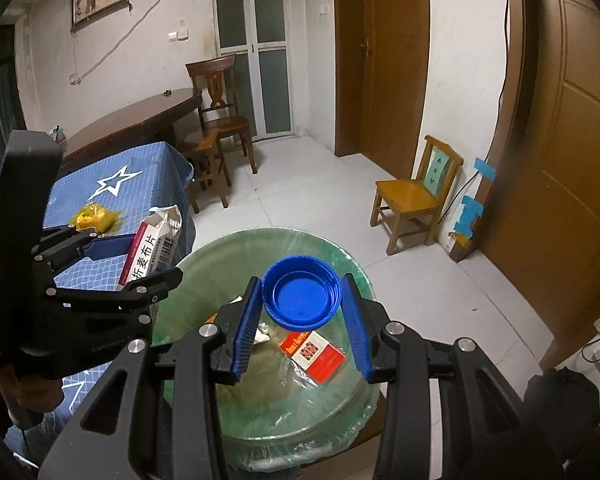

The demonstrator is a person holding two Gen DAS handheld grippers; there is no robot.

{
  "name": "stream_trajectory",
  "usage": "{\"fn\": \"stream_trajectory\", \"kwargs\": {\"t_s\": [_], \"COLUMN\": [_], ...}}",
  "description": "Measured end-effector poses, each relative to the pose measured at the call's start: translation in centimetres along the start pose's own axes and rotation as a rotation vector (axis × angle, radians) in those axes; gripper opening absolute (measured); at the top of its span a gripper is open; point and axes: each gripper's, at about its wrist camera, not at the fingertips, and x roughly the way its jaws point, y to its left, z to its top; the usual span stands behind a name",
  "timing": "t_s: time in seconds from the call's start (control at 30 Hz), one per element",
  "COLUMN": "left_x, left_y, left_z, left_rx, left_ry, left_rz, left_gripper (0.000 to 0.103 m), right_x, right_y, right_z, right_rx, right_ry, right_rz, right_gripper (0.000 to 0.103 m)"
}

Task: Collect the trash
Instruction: 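Carry both items over the green bin and open both tools to drop them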

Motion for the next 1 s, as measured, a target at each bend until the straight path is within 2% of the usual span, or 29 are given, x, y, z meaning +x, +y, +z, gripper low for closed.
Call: {"fn": "stream_trajectory", "kwargs": {"t_s": [0.13,0.17,0.2,0.23,0.53,0.73,0.87,1.0], "left_x": [0.3,0.3,0.3,0.3,0.2,-0.5,-2.4,-5.6], "left_y": [-0.1,-0.1,0.0,0.1,0.3,0.7,2.4,4.5], "left_z": [0.2,0.2,0.2,0.2,0.3,0.1,-0.3,-1.2], "left_rx": [0.015,0.017,0.017,0.018,0.009,-0.007,-0.063,-0.134], "left_ry": [-0.008,-0.012,-0.015,-0.017,-0.012,-0.018,-0.052,-0.096], "left_rz": [0.007,0.011,0.018,0.019,0.014,0.036,0.058,0.079], "left_gripper": [0.063,0.065,0.067,0.068,0.068,0.068,0.068,0.070], "right_x": [0.7,0.8,0.9,0.8,0.6,0.0,-1.0,-3.0], "right_y": [0.2,0.2,0.1,0.0,-0.9,-0.9,-0.2,1.9], "right_z": [0.3,0.4,0.5,0.6,0.3,0.2,0.2,0.3], "right_rx": [-0.019,-0.021,-0.018,-0.014,0.002,0.010,0.018,0.007], "right_ry": [0.002,0.000,-0.005,-0.014,-0.015,-0.034,-0.085,-0.196], "right_rz": [0.010,0.005,-0.010,-0.016,-0.010,-0.020,-0.029,-0.025], "right_gripper": [0.039,0.042,0.052,0.054,0.054,0.054,0.054,0.054]}}
